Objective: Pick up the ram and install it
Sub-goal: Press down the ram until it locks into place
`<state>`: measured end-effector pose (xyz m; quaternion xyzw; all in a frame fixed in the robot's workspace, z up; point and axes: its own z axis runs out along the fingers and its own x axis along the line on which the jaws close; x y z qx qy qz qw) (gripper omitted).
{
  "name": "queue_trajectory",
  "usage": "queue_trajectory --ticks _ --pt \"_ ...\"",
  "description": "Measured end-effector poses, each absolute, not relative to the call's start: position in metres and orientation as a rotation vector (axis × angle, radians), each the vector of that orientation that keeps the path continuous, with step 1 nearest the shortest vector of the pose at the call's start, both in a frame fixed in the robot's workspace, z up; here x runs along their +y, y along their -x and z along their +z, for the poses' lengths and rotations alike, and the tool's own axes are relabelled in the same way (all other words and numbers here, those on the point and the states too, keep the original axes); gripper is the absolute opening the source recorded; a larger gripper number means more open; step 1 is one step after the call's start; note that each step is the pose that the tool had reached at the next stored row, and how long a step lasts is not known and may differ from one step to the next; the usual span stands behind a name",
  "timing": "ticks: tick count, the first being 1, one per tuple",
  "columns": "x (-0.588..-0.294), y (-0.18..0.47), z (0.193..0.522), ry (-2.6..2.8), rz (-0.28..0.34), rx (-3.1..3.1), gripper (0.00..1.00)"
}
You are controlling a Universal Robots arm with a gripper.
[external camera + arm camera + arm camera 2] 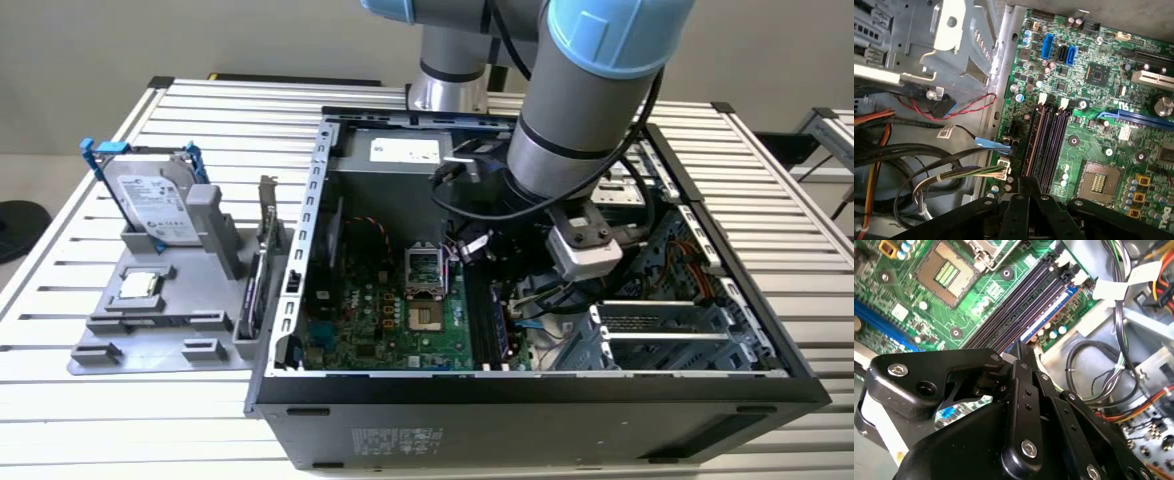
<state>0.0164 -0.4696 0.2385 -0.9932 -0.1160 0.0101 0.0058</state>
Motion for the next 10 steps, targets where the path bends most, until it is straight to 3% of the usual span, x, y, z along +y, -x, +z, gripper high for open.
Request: queue_trajectory --ticks 10 --pt "-0.4696 -0.0165 0.2385 3.065 0.033 -0.644 0.00"
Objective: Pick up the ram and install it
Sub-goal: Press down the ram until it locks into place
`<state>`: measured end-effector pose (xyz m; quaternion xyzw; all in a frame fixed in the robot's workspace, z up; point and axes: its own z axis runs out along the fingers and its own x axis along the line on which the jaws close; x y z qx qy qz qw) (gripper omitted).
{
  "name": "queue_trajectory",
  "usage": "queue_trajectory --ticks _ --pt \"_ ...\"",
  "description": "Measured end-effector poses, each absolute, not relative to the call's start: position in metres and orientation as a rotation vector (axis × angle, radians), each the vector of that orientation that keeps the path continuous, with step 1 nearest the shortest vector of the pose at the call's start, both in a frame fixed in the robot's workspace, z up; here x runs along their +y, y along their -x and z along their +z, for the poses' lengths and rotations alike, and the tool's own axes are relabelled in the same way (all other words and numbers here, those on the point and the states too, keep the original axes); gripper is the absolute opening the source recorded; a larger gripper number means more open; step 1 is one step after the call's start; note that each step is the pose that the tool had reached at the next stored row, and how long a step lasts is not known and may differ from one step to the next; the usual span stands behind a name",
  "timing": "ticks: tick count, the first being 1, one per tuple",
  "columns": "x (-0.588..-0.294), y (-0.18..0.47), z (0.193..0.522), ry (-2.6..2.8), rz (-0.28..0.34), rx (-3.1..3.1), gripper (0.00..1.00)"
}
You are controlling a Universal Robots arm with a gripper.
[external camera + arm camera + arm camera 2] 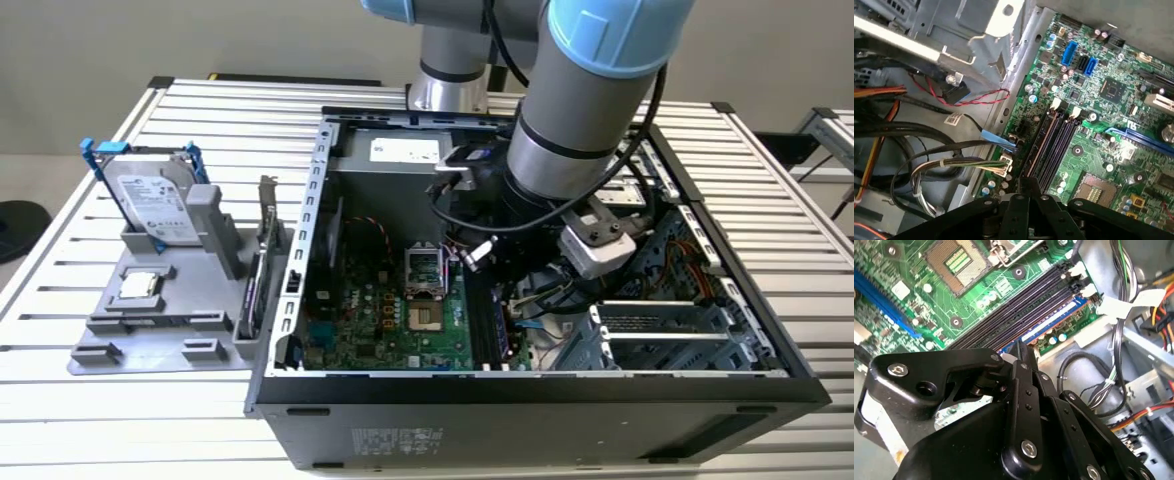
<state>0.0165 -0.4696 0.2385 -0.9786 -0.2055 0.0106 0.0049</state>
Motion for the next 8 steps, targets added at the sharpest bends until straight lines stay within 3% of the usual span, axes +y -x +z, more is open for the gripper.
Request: queue_trajectory --ticks 8 --pt "-0.4696 -0.0165 0.2385 3.010 0.034 -0.869 0.00"
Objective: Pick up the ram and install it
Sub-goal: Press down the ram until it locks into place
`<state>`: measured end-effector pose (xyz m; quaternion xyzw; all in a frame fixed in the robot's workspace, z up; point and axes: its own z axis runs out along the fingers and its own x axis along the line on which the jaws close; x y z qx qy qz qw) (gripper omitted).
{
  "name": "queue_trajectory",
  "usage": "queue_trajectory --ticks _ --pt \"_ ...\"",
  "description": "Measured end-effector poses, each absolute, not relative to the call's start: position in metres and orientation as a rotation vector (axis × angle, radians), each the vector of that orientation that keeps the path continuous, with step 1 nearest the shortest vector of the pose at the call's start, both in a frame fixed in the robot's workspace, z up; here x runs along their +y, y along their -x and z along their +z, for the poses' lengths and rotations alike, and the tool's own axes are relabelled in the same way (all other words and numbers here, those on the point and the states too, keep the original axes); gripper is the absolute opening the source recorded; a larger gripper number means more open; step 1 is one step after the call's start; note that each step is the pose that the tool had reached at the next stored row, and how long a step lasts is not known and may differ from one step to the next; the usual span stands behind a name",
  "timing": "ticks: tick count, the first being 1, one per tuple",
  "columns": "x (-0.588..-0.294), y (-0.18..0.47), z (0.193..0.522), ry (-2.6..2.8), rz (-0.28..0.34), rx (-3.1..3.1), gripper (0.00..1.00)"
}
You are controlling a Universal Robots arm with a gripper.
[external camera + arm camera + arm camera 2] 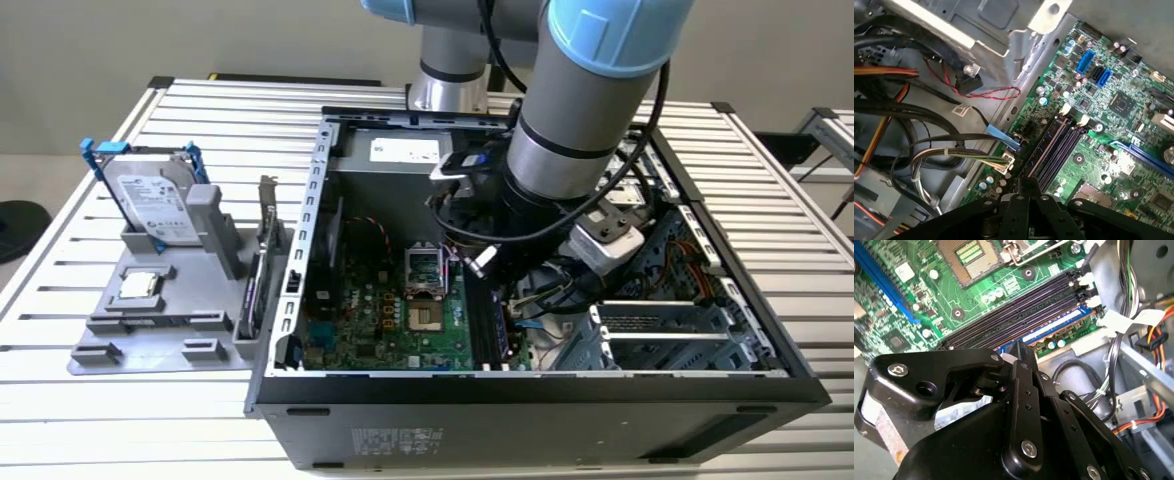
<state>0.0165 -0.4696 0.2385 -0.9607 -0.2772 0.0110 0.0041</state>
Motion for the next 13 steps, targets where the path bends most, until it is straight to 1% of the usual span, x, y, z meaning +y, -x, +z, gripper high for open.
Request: queue_trajectory --ticks 13 --pt "-0.4696 -0.0164 0.2385 2.890 0.036 -1.218 0.00"
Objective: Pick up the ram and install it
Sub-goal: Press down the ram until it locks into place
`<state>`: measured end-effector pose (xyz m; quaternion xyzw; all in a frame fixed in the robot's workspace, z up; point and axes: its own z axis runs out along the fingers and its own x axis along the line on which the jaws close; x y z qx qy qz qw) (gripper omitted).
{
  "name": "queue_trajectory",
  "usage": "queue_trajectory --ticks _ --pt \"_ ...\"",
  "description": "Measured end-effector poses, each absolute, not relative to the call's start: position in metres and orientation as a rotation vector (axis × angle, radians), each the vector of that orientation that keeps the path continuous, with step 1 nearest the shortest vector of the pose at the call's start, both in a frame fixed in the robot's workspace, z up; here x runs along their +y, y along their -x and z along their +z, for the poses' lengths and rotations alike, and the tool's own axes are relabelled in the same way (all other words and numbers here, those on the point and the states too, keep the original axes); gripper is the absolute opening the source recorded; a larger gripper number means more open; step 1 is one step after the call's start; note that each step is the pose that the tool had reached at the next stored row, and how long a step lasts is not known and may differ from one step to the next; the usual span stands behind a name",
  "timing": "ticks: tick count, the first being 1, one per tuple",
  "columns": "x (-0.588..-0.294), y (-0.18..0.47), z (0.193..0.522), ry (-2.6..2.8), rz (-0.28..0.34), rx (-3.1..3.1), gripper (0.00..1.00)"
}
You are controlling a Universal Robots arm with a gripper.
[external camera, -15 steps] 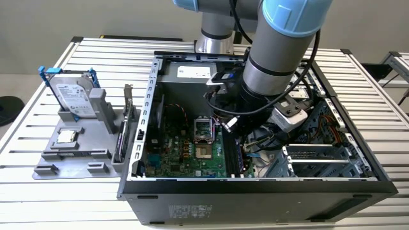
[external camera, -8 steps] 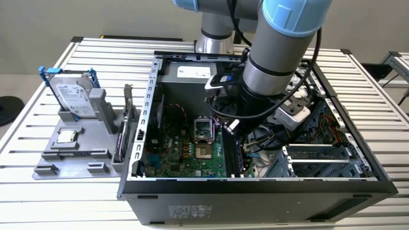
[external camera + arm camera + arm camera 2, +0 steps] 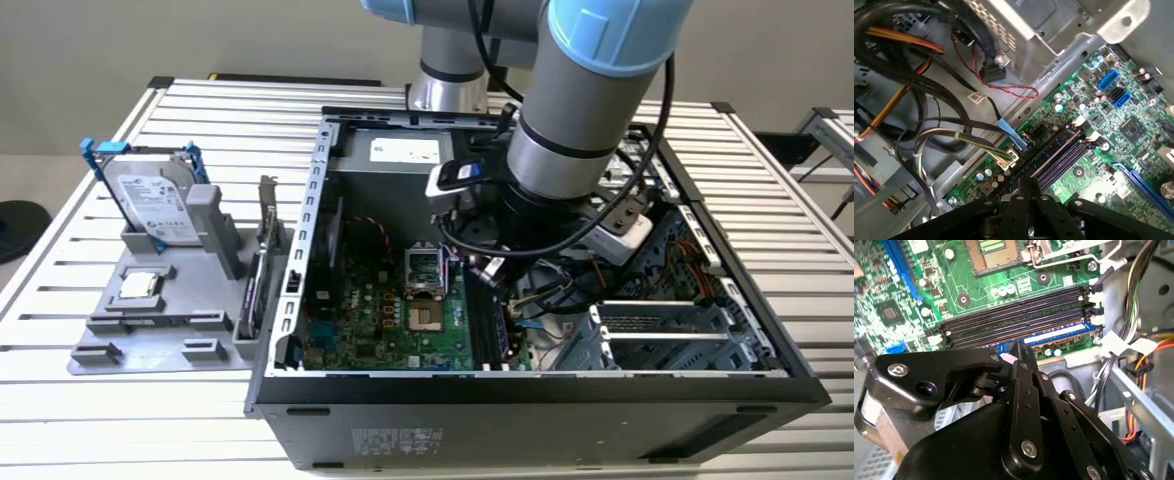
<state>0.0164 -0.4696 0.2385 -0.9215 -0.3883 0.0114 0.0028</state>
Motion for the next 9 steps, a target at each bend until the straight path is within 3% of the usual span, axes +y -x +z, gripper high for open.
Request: queue_trajectory --ticks 9 --pt "-0.4696 -0.0165 0.2385 2.783 0.036 -1.450 0.00"
